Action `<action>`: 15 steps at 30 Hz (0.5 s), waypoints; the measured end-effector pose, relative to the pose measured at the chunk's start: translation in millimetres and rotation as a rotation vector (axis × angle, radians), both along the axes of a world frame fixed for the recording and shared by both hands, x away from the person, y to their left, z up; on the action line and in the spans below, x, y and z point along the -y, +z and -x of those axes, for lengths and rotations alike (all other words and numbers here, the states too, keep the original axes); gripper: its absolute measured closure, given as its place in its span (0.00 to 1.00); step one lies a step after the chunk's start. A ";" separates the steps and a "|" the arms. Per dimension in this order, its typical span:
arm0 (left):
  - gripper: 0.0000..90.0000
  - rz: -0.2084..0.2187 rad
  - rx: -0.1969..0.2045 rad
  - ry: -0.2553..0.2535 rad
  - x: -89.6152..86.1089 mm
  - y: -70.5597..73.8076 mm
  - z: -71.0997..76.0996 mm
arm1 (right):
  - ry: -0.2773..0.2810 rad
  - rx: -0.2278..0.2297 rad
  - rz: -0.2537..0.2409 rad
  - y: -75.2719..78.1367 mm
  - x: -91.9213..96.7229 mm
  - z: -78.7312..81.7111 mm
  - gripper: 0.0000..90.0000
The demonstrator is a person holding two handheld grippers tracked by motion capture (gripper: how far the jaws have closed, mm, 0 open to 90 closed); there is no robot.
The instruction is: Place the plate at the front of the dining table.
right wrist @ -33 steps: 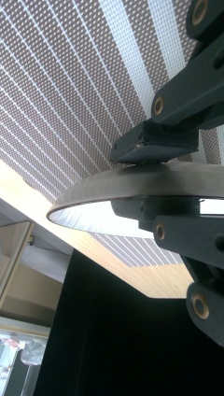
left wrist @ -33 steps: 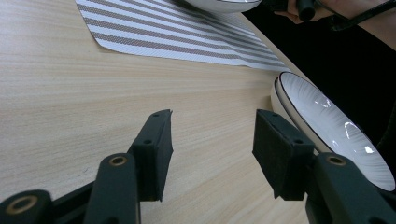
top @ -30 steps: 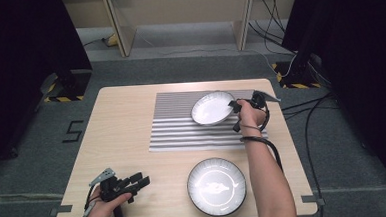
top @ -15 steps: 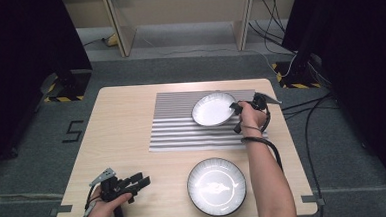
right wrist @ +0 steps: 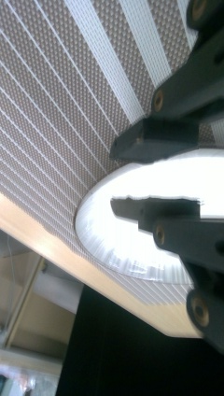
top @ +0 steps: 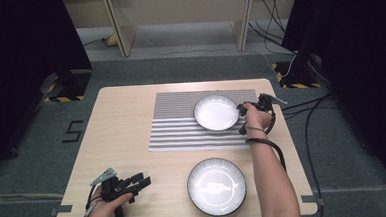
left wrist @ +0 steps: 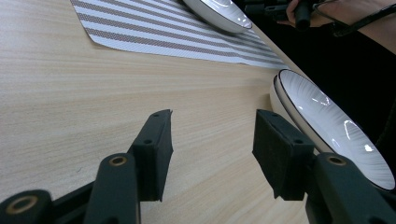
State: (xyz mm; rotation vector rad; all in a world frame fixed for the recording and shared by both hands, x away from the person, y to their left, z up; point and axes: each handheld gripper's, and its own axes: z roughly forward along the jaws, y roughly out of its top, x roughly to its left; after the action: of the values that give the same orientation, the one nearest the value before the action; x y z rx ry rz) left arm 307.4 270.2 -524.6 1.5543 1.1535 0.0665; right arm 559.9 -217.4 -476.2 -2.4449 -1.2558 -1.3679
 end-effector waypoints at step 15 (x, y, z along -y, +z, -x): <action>0.52 -0.009 0.008 0.006 -1.4 1.1 1.3 | -0.017 0.035 0.022 3.4 12.4 18.2 0.66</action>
State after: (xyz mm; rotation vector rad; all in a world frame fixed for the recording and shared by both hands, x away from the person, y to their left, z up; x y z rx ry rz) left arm 306.1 271.5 -523.5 1.5574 1.1529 0.0821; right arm 541.6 -229.8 -472.8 -2.4626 -1.2665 -1.4145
